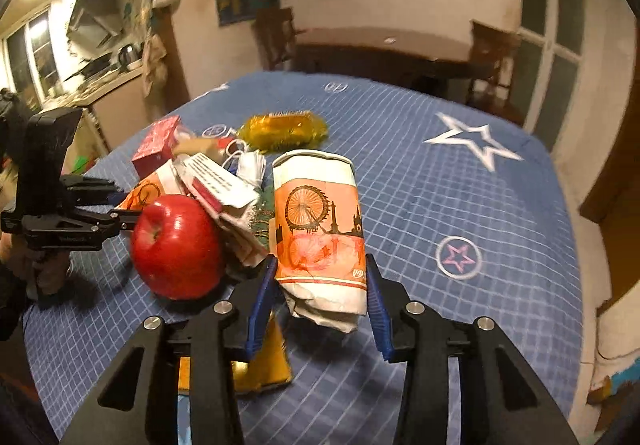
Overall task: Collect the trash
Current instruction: 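Grasp the crumpled orange paper cup with the left tool while the right tool grasps the gold box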
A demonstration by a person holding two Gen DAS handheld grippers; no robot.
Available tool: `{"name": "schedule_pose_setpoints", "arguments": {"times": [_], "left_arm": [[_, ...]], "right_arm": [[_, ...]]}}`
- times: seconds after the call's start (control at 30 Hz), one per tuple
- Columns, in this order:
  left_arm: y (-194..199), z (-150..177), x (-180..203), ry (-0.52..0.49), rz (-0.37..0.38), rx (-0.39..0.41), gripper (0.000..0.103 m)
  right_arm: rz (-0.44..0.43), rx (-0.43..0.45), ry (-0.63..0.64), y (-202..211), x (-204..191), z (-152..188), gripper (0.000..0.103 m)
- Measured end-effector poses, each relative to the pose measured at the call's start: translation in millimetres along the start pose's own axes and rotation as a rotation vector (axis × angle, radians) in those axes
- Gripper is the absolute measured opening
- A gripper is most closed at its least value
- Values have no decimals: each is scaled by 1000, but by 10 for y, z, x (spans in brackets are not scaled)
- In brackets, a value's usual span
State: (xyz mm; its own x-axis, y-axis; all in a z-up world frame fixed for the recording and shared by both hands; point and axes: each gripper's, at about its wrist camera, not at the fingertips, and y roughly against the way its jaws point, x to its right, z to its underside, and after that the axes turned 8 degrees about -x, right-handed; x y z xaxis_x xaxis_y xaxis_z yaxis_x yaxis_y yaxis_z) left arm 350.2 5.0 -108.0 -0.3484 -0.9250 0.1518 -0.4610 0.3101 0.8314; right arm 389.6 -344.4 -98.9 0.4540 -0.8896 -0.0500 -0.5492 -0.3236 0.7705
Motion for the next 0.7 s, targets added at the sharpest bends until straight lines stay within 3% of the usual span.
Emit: {"name": "schedule_pose_setpoints", "arguments": {"times": [0.2,0.4,0.47,0.5,0.53,0.6,0.7], "left_arm": [[120,213,91,6,11,11,30],[181,279,21,35,31,3,30],[191,274,6,39,23,0,30],[200,276,-4,38,22,-1,30],[201,279,1,35,20,0,30],[198,278,13,32,17,0,30],[167,240,9,32,22,2,30]], "right_arm": [[75,73,-41,366,-212,206,43],[219,-58,-139,246,-92,365,47],[254,-46,-185,302,-48,413,61],[263,-27,-216,367,-63,433,75],[262,2,-260,461,-96,474,81],[230,35,-338,588,-193,552,81],[34,79,-525,701,-333,773,81]]}}
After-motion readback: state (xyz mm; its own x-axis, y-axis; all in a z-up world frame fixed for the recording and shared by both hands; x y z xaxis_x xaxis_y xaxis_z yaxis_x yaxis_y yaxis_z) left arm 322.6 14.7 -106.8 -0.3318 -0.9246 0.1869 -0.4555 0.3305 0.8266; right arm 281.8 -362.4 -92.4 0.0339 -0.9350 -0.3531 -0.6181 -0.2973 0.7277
